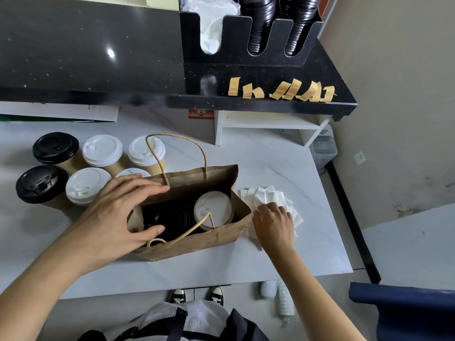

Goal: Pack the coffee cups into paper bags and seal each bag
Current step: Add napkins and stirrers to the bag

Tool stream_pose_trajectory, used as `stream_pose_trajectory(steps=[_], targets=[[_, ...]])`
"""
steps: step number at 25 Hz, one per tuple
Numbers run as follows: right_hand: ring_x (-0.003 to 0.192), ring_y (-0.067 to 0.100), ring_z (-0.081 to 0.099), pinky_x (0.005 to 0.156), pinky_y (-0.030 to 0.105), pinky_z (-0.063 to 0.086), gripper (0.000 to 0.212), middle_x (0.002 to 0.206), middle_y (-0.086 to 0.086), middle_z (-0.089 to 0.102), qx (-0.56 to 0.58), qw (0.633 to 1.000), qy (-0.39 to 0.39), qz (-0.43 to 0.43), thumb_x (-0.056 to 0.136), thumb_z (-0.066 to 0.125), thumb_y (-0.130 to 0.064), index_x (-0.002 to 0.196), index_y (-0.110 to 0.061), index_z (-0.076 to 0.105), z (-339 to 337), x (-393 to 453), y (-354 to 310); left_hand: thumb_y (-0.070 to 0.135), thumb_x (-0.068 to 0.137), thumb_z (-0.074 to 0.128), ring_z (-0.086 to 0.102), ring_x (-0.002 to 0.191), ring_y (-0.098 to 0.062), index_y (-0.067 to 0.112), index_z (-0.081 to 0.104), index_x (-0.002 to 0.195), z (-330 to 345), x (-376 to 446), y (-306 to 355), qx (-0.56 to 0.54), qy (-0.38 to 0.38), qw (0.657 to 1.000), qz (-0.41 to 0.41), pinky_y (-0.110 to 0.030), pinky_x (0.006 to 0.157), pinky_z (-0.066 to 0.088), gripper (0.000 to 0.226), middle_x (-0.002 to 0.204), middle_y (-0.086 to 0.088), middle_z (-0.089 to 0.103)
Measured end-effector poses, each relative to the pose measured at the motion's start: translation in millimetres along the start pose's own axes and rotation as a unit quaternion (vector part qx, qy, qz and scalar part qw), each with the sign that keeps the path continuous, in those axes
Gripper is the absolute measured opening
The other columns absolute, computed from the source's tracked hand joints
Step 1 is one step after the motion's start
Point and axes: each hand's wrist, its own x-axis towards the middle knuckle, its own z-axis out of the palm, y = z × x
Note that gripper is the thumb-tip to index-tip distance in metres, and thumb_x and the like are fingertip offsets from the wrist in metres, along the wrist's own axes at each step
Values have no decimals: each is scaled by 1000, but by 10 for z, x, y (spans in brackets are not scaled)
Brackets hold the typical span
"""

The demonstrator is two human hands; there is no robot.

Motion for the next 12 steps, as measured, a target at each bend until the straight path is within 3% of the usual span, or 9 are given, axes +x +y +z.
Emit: stream_pose_trajectory(steps=[4,7,9,11,12], targets=[[82,39,59,75,41,41,28,86,10,66,96,995,-12,33,100,53,-12,77,-2,64,-56,76,84,65,70,58,39,136,-10,42,59,134,-7,1,5,0,-3,1000,0,-35,114,30,69,133,27,53],[87,37,62,71,37,41,28,91,15,68,248,952,53,170,104,51,-18,92,-4,71,-265,154,150,66,69,58,37,137,-7,44,57,135,-16,4,11,-3,-5,1000,-6,-33,114,30,70,134,30,51],[85,25,65,74,35,44,29,92,12,73,311,915,127,222,104,53,-24,103,-6,75,-511,208,141,68,67,60,33,139,-3,45,54,138,-23,1,16,-6,-8,1000,-10,-28,115,27,74,135,32,48],[74,2,61,73,31,46,23,82,-6,72,369,887,181,209,102,56,-26,104,-15,76,-813,253,56,70,65,65,27,142,1,47,49,141,-30,2,29,-2,-16,1000,-11,-24,115,24,82,138,33,46],[72,0,61,73,29,48,19,76,-12,67,398,875,198,193,101,58,-26,105,-25,76,-969,272,-33,71,64,70,25,143,2,48,46,143,-34,2,32,1,-21,1000,-13,-24,116,24,87,139,32,45]])
